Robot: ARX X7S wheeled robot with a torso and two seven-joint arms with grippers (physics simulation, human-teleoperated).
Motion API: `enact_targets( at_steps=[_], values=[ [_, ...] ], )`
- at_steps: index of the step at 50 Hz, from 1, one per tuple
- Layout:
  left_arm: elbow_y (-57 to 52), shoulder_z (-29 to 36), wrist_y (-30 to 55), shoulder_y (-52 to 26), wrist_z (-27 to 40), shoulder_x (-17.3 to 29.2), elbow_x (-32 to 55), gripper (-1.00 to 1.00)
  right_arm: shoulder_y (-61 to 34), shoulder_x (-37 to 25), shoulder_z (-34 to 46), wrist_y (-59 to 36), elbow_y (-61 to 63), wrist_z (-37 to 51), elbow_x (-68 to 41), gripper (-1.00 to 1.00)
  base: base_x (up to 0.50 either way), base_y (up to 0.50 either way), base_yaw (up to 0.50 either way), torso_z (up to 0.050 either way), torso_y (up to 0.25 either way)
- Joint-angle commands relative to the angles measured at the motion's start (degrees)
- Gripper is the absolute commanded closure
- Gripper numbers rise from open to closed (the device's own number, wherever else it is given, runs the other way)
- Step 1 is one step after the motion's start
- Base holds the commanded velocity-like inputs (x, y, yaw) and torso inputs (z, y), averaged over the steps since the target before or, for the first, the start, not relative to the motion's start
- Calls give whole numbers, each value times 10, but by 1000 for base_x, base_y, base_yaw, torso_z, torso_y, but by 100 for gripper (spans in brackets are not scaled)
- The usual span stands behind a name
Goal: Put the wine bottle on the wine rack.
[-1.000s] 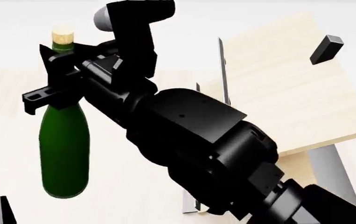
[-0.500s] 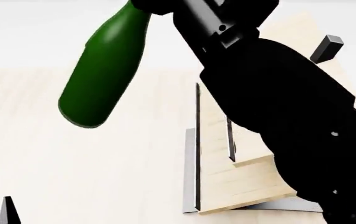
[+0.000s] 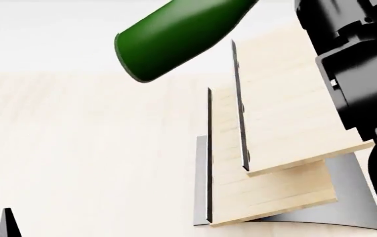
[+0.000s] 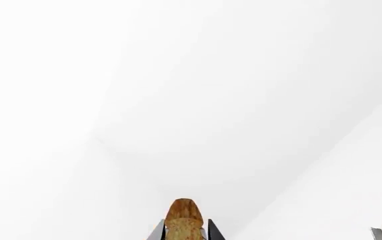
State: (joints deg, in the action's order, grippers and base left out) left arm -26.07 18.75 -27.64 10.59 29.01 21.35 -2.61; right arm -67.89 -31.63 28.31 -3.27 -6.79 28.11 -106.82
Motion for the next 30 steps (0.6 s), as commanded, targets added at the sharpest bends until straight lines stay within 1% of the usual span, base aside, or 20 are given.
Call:
enact_targets(
  at_steps=[1,11,15,25,30],
  values=[
    [-1,1,2,-1,1,1,-1,-100,17,-19,-55,-1,-27,-2,-55,100,0,0,0,0,0],
    [0,3,3,-2,2,0,-3,-100,18,-34,-77,-26,-89,-20,-112,100,0,0,0,0,0],
    [-3,4,5,-1,2,1,-4,-100,21,-38,-81,-30,-96,-19,-121,100,0,0,0,0,3],
    [-2,5,4,-1,4,2,-5,-100,22,-69,-97,-38,-78,1,-137,100,0,0,0,0,1],
    [-2,7,5,-2,3,2,-6,-100,33,-85,-110,-25,-43,26,-138,100,0,0,0,0,0]
  ],
)
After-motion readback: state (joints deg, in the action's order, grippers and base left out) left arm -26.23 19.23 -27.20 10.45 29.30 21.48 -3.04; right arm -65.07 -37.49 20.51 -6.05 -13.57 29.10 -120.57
